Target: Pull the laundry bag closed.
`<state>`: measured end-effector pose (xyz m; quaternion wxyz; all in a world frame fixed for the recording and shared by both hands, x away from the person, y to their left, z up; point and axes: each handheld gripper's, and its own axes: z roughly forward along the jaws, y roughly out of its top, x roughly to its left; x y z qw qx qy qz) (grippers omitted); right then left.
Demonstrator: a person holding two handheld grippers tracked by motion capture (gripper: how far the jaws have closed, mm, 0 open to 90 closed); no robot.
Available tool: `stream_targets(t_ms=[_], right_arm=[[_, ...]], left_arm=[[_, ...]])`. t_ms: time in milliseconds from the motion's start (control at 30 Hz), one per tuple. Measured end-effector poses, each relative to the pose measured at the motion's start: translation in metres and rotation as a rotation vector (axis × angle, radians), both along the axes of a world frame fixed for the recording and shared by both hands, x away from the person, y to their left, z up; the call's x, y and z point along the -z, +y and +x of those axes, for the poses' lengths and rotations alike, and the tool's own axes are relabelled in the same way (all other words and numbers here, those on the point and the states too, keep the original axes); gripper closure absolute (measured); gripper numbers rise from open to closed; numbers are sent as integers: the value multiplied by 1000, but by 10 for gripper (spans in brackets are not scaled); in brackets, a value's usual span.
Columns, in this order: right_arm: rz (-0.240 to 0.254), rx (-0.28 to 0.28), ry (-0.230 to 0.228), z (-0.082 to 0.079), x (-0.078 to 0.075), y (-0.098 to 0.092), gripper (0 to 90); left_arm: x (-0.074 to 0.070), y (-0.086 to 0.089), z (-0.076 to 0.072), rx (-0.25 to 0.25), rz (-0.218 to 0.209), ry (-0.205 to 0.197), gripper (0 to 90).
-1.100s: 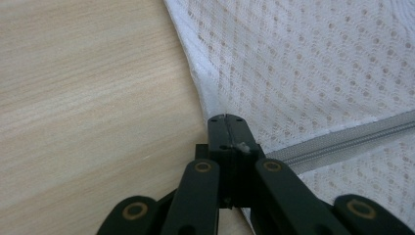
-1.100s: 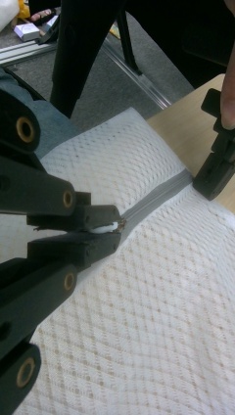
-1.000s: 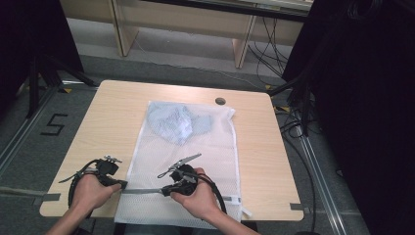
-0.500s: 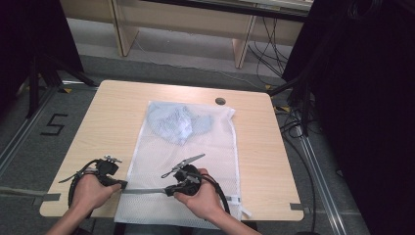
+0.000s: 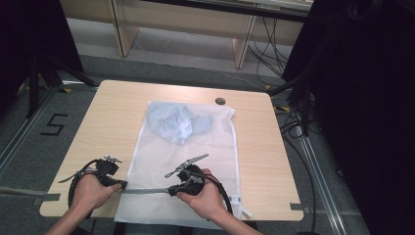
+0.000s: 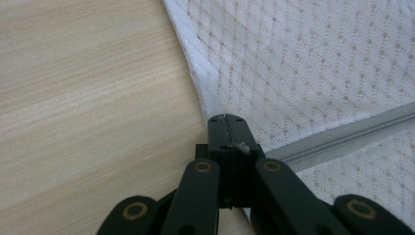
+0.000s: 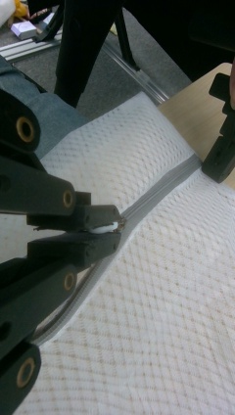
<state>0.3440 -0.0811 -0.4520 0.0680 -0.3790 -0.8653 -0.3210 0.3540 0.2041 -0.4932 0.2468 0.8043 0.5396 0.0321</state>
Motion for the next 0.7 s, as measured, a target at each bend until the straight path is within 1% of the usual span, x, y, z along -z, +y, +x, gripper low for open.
stream_targets(t_ms=[33, 67, 167, 233, 300, 367, 400, 433, 467, 500, 533, 567, 600, 633, 667, 700], right_arm=[[9, -4, 0, 0, 0, 0, 871], [6, -3, -3, 0, 0, -1, 871], [-5, 9, 13, -1, 0, -3, 871], [5, -1, -2, 0, 0, -4, 871], [3, 3, 0, 0, 0, -5, 871], [6, 3, 6, 1, 0, -6, 871], [4, 14, 16, 0, -1, -7, 871], [6, 9, 17, 0, 0, -7, 871], [5, 13, 11, 0, 0, -8, 871], [12, -10, -14, 2, 1, -9, 871], [7, 11, 4, 1, 1, -9, 871], [-1, 17, 13, 0, 0, -10, 871], [-3, 19, 11, 0, 1, -10, 871], [13, -19, -29, 3, 3, -11, 871], [8, -13, -20, 2, 3, -12, 871], [13, -20, -24, 3, 3, -12, 871]], left_arm=[[0, 0, 0, 0, 0, 0, 900], [0, 0, 0, 0, -1, 0, 900], [0, 0, 0, 2, 1, 0, 900], [0, 0, 0, 2, 1, 0, 900], [0, 0, 0, 3, 1, 0, 900], [0, 0, 0, 2, 0, 0, 900], [0, 0, 0, 2, 0, 0, 900], [0, 0, 0, 3, 1, 0, 900], [0, 0, 0, 3, 1, 1, 900], [0, 0, 0, 2, 0, 0, 900], [0, 0, 0, 2, 0, -1, 900], [0, 0, 0, 3, 0, -2, 900], [0, 0, 0, 4, 0, -2, 900], [0, 0, 0, 4, 1, -2, 900], [0, 0, 0, 4, 1, -2, 900], [0, 0, 0, 4, 2, -2, 900]])
